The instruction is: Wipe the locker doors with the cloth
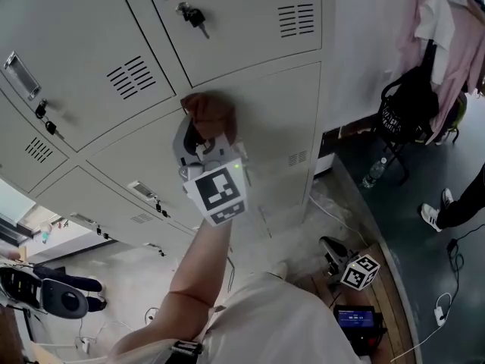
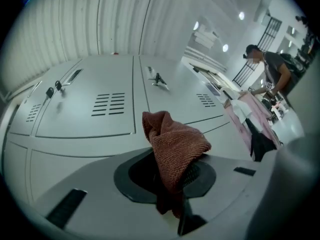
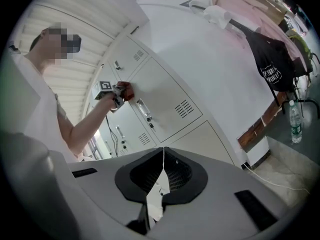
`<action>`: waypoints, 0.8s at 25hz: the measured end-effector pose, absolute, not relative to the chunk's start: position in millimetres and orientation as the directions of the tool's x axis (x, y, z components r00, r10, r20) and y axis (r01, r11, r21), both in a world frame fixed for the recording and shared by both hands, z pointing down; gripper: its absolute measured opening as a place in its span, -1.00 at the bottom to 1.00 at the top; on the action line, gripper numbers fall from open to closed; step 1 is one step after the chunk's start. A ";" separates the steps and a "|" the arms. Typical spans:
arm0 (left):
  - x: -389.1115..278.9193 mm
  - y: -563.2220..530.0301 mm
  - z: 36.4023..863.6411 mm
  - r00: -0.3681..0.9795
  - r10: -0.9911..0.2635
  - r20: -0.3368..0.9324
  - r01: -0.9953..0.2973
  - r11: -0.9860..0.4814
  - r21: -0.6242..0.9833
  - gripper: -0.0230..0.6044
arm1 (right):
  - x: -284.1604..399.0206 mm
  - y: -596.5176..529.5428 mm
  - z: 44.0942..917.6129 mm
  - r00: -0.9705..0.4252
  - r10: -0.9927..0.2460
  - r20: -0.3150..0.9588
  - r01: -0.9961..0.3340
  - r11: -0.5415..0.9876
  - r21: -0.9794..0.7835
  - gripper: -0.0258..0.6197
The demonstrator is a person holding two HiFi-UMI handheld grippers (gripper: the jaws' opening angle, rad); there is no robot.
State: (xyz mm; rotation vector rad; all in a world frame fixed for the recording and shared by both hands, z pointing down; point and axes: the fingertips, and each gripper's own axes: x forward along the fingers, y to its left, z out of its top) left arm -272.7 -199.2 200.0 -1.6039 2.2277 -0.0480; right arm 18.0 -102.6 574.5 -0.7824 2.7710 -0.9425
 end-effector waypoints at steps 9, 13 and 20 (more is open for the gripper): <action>-174.2 -274.6 169.2 -0.111 -0.923 -0.368 -0.768 0.315 -0.558 -0.70 | 17.7 -128.0 561.3 -0.844 -0.536 0.014 -0.448 0.691 -0.568 -0.87; -122.1 -304.5 151.3 -0.011 -0.951 -0.309 -0.669 0.237 -0.704 -0.70 | 20.7 -108.7 537.2 -0.828 -0.560 0.029 -0.471 0.667 -0.577 -0.86; -53.7 -343.3 164.9 0.060 -0.971 -0.233 -0.496 0.174 -0.851 -0.70 | 44.2 -104.3 558.8 -0.786 -0.615 0.052 -0.514 0.606 -0.607 -0.86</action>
